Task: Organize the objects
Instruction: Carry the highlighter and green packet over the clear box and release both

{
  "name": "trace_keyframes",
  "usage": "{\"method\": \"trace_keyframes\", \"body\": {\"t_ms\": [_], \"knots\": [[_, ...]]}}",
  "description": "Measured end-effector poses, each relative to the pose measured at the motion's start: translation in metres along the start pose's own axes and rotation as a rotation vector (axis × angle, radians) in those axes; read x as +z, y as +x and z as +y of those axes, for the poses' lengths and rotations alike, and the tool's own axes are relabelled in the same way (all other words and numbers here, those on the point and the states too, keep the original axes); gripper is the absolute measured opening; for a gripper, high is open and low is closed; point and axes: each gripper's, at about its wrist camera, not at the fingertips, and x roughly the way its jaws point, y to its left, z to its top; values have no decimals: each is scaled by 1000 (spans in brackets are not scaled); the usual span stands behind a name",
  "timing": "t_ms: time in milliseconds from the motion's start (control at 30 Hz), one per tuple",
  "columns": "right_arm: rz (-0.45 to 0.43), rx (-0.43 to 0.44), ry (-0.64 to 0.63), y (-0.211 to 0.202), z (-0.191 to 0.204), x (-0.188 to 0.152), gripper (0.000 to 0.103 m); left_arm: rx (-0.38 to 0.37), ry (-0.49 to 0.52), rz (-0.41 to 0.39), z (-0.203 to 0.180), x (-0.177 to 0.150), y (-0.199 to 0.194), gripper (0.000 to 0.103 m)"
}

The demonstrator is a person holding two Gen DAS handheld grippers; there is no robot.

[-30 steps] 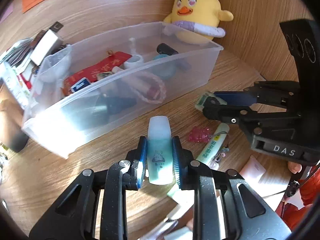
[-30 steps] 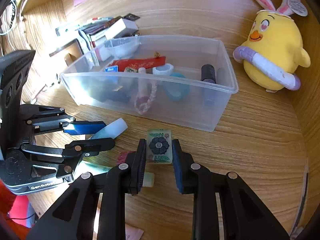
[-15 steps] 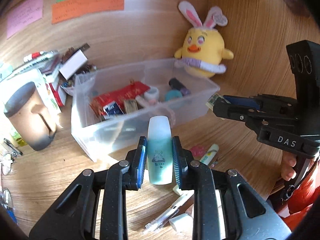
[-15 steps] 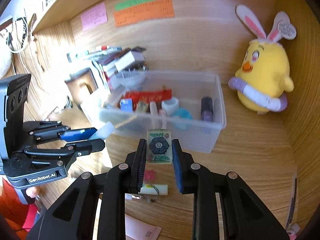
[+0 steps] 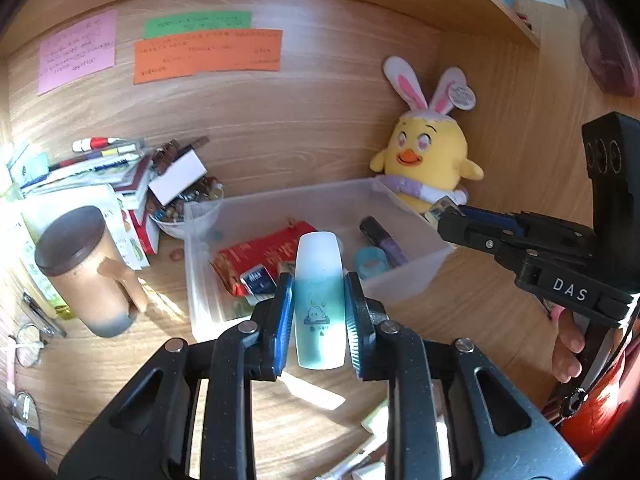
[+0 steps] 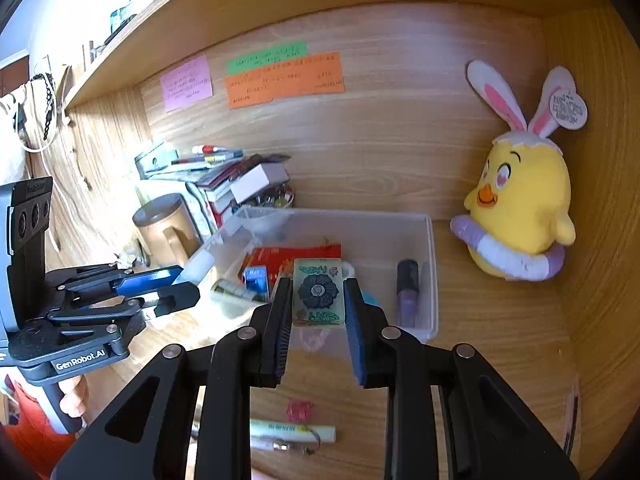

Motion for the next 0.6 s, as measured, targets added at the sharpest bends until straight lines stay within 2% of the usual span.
{"method": "trace_keyframes", "body": {"t_ms": [333, 600], "knots": [[-10, -12, -13, 19, -1, 23, 22, 30, -38, -6, 15, 17, 15, 24], [46, -11, -37, 50, 3, 25, 23, 47, -70, 33, 27, 25, 37, 24]]}}
